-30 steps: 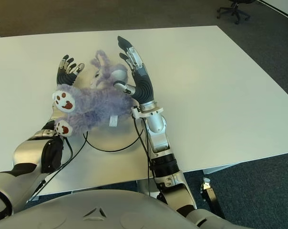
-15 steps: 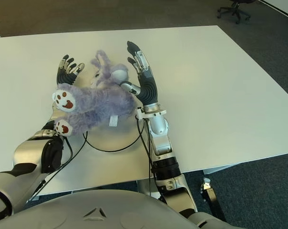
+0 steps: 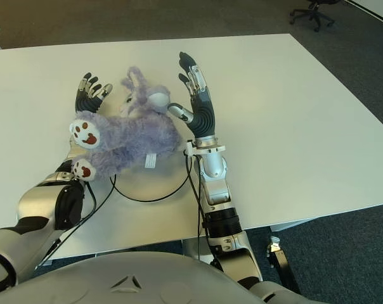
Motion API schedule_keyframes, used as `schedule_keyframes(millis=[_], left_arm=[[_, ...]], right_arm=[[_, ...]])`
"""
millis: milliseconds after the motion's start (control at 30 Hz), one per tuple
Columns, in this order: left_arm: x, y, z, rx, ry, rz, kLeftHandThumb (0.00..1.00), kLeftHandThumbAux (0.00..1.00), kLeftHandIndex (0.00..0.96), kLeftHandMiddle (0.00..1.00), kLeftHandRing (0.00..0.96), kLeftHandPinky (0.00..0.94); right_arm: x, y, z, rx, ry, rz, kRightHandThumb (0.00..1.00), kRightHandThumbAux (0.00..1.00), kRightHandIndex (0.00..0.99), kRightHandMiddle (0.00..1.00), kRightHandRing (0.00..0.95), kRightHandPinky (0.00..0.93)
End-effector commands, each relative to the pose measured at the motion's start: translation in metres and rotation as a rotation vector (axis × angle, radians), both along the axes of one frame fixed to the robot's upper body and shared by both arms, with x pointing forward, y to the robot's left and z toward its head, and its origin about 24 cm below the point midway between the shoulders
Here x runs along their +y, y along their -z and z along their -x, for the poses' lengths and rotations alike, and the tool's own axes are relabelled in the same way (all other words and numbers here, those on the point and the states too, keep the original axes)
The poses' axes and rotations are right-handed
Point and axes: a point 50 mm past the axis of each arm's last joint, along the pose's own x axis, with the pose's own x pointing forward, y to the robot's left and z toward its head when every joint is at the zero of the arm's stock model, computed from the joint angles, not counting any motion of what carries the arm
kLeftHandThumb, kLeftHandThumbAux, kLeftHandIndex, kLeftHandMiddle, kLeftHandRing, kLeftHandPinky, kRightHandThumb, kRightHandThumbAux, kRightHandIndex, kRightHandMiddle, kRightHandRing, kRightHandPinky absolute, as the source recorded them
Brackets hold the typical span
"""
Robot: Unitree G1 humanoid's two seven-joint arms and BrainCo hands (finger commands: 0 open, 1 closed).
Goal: Put the doll into the plate.
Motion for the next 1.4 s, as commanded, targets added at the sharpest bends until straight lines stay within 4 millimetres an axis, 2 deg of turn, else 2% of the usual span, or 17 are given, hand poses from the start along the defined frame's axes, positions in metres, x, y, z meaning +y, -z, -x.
schedule_keyframes(millis=[33,367,1400], left_arm=[[-0.019,0.121,0.104,0.563,-0.001,0.109,0.113,0.689,0.020,0.127,0.131,0.112],[-0.018,0.121,0.104,0.561,-0.001,0.107,0.105,0.692,0.021,0.129,0.131,0.107],[-0.017,0.120,0.102,0.566,-0.003,0.102,0.101,0.704,0.028,0.137,0.139,0.114]], right_arm=[[-0.002,0.002,-0.005,0.017,0.026,0.005,0.000,0.450,0.019,0.008,0.011,0.046],[-0.014,0.005,-0.017,0.054,0.067,-0.024,0.000,0.489,0.015,0.023,0.029,0.065],[-0.022,0.004,-0.045,0.043,0.119,-0.045,0.000,0.415,0.020,0.018,0.026,0.058]])
